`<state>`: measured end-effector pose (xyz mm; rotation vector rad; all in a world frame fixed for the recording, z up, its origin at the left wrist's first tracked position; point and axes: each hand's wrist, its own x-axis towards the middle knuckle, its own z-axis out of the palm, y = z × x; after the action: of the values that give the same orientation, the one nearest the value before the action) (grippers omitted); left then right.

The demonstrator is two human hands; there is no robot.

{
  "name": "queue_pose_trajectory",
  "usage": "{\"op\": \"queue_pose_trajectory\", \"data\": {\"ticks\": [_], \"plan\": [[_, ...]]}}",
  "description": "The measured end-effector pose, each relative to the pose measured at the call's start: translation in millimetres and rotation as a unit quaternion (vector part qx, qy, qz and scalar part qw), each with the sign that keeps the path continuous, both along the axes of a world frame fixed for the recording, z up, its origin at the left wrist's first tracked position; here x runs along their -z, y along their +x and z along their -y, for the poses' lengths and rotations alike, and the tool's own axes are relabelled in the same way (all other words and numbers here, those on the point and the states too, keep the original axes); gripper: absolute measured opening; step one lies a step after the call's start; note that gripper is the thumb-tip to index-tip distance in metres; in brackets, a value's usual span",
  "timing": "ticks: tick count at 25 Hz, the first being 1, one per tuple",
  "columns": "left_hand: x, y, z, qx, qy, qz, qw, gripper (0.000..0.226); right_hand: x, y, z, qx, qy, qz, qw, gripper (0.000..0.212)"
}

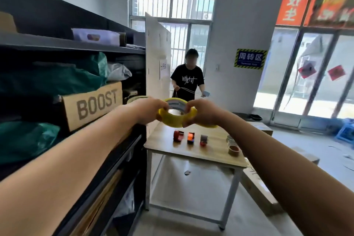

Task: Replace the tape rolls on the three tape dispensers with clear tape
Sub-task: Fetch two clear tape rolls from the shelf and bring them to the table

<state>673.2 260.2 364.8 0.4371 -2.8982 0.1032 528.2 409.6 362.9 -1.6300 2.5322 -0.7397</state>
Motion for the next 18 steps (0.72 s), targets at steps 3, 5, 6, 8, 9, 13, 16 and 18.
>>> {"op": "queue_pose_trajectory", "data": {"ticks": [3,5,6,8,9,13,16,18], "plan": [[16,-42,4,0.025,0.072,-0.012,0.997,0.038,6,-30,-13,0.011,0.017,-0.007,1.000,0.031],[25,-67,10,0.033,0.084,-0.001,0.996,0.034,12,-48,-11,0.025,0.025,-0.007,0.999,0.031],[28,-79,14,0.041,0.079,0.007,0.996,0.034,16,-57,-7,0.031,0.029,-0.003,0.999,0.031],[32,-104,28,0.051,0.065,0.021,0.996,0.036,22,-75,4,0.040,0.031,0.010,0.999,0.028],[32,-115,36,0.055,0.056,0.026,0.997,0.037,23,-82,10,0.044,0.031,0.015,0.998,0.027],[28,-164,72,0.087,0.034,0.025,0.995,0.040,22,-121,41,0.083,0.035,0.021,0.996,0.030],[25,-203,101,0.119,0.018,0.015,0.993,0.038,18,-156,66,0.113,0.045,0.016,0.992,0.032],[28,-227,116,0.138,0.011,0.015,0.990,0.037,18,-176,78,0.132,0.050,0.007,0.990,0.034]]}}
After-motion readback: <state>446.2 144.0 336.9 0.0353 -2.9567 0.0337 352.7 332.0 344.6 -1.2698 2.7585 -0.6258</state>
